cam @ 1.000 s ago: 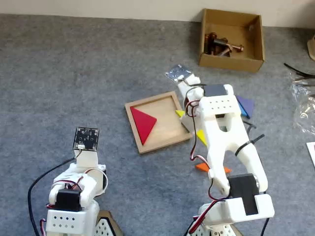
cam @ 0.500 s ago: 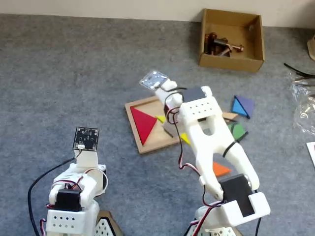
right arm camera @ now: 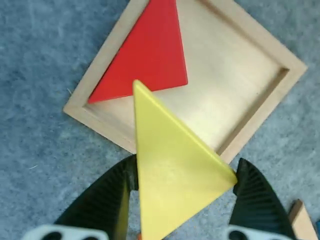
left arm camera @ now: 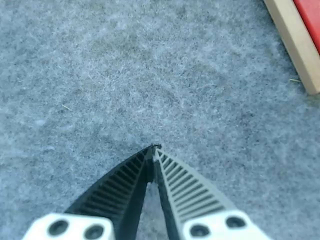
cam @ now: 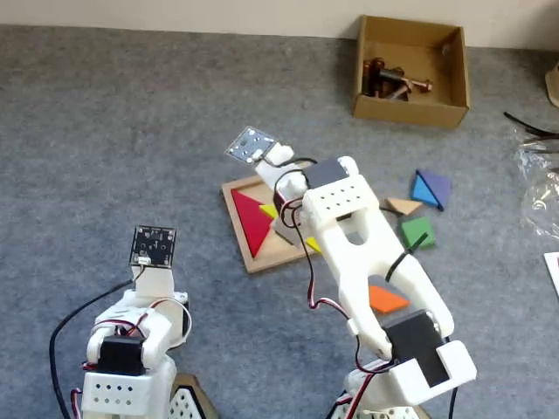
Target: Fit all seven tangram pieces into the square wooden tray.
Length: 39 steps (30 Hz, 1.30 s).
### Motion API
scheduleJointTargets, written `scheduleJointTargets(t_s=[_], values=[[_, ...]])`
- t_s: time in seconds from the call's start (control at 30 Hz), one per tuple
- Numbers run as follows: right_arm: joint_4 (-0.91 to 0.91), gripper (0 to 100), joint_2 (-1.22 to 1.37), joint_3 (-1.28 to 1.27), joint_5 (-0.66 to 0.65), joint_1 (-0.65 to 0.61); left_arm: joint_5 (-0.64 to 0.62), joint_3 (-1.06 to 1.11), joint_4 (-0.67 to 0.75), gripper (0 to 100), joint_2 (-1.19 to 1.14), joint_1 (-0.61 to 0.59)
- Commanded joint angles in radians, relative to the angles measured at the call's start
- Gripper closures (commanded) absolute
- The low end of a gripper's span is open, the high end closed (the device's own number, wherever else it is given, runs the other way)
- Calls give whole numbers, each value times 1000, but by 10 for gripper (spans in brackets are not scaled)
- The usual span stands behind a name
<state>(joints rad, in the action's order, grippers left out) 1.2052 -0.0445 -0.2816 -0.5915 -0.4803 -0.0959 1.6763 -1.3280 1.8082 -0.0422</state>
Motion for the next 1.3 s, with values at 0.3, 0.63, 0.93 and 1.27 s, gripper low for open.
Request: scheduleJointTargets(t_s=[0.3, 0.63, 0.93, 1.27], values=[[-105, 800, -42, 59, 0, -10, -6, 19, 3, 995, 7, 16], [-113, 800, -42, 59, 2, -8, -6, 19, 3, 995, 7, 16], [-113, 800, -42, 58, 5, -5, -6, 19, 3, 995, 7, 16], [-113, 800, -39, 56, 6, -5, -6, 19, 3, 995, 7, 16]])
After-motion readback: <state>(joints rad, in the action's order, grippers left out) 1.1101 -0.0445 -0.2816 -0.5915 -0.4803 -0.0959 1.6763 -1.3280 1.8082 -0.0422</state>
